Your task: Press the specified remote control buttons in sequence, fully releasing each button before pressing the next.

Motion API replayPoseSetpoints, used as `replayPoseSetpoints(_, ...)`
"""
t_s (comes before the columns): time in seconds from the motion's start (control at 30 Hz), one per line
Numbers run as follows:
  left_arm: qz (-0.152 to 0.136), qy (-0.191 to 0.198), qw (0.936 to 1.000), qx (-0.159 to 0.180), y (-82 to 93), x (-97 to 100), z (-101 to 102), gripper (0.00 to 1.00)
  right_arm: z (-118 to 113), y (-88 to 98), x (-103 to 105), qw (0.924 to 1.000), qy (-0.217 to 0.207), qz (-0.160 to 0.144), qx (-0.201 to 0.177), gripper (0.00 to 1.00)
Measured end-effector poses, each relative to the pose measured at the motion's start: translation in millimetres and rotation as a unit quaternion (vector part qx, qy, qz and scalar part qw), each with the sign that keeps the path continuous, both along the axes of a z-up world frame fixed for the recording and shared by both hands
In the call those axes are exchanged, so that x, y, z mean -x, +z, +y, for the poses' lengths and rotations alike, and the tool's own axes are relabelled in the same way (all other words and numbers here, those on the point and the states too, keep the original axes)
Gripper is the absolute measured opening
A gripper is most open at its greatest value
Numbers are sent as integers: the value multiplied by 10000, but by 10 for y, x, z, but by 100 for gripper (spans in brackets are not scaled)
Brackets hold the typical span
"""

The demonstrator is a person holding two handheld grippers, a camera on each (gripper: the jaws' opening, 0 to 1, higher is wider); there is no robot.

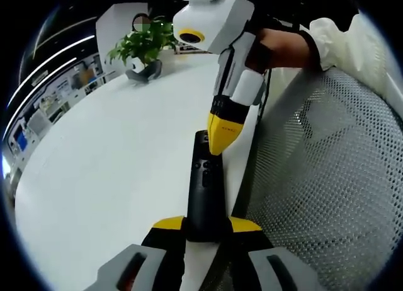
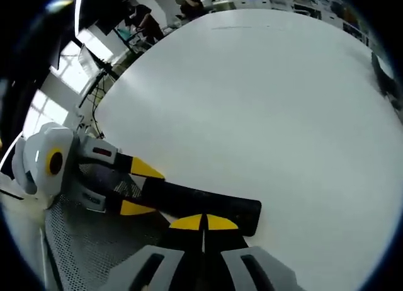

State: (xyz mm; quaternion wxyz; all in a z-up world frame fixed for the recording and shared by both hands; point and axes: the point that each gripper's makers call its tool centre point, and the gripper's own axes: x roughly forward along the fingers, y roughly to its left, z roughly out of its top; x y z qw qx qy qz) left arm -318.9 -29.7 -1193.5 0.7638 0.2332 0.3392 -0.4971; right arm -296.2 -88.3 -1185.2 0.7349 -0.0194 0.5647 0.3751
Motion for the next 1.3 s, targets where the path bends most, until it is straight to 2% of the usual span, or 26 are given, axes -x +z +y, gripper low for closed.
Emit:
replayPoseSetpoints(0.47,-22,-35,10000,-6,0,-2,-1,25,-6,-7,3,9998,-153,77,-129,0)
replayPoseSetpoints(0.7,-10,-26,10000,-4,-2,-2,2,24,-23,-5,6,9998,30,-127,142,0)
replayPoseSetpoints(1.13,32,6,10000,30,-6,-6,2,24,-85,-26,-33,9992,-362,141,-4,0)
replayPoseSetpoints(1.3,38,11,10000,40,-7,-8,4,25,-58,-22,-35,9998,-166,-46,128,0)
